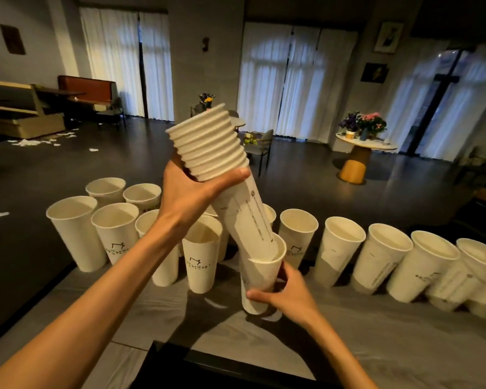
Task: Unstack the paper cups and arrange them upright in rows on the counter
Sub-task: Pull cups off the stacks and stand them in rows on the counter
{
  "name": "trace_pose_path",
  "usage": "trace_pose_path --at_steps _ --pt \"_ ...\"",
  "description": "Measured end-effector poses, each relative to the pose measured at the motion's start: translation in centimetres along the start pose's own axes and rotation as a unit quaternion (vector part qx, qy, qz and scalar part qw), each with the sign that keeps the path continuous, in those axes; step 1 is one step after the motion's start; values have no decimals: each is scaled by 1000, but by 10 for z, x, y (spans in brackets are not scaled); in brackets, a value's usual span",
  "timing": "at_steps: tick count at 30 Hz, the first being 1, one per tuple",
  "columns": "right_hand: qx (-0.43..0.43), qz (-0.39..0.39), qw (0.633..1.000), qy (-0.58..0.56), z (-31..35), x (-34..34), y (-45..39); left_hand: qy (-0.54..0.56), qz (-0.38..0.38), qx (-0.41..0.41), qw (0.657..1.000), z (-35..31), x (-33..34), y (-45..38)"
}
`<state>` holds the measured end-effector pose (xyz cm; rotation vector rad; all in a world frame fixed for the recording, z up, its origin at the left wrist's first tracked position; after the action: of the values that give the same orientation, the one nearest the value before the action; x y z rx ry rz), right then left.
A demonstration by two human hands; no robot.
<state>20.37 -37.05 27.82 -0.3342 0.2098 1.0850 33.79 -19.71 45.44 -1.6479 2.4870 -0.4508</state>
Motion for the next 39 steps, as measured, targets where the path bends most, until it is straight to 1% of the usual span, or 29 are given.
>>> trace_pose_path --at_steps 3,6,8,11,13,15,16,17,18,20,21,22,23,24,26,27,28,29,31,33,36,39 --pt "22 -2 1000 -8 -8 15 -7 34 -10 1 999 -9 -16 -7" --pt "43 -15 999 -12 -10 26 -17 35 -2 -20 999 -10 -31 -10" --pt "37 -15 999 -33 -10 30 -21 35 18 -39 998 -9 -32 -7" --pt "32 10 997 -73 -10 28 -23 48 54 -64 995 -7 -21 3" --pt "71 13 993 -98 -12 19 -15 56 85 -83 991 -4 -8 11" --pt "111 -13 989 -98 -12 -1 -5 66 112 -112 985 3 7 19" --pt "119 -14 986 -115 -11 -11 1 69 128 -129 981 7 15 23" --pt "120 1 984 -133 -9 -21 5 71 144 -142 977 12 25 27" --pt "114 27 974 -193 -10 -31 9 70 159 -155 973 17 35 33" --pt "127 75 909 -390 -2 -42 20 55 178 -172 967 27 57 42" --pt "112 93 876 -459 8 -44 26 47 182 -176 966 31 66 44" --pt "87 122 865 -480 17 -48 33 43 185 -177 966 34 77 46" --pt "57 143 868 -472 26 -51 39 44 183 -183 965 36 84 46" --pt "50 148 876 -457 30 -54 45 47 177 -190 964 38 89 46" --pt "59 107 916 -383 25 -62 47 41 175 -186 966 37 96 44" --pt "45 86 942 -322 23 -69 48 30 179 -171 968 35 100 45" --pt "30 63 970 -234 21 -74 46 16 177 -152 972 32 101 45" --pt "14 38 987 -156 20 -78 45 5 167 -136 976 29 103 45" --pt "-13 3 998 -57 12 -80 42 0 125 -114 986 23 100 41" --pt "1 -30 1000 5 -6 -79 38 18 77 -89 993 15 93 32" --pt "38 -59 998 3 -27 -69 33 54 28 -60 996 -2 81 19" --pt "53 -72 996 5 -24 -62 24 82 11 -43 996 -14 71 12"
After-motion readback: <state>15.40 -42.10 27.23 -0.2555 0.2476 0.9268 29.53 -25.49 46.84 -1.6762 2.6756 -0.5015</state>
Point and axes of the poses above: each hand's wrist, its own y-axis away from the middle knuckle, its own x-axis out of the palm, z = x × y, the point moved 4 cm from there along -y, towards the middle knuckle, and after that the axes turned 10 degrees about -x, right-handed, at the moved point
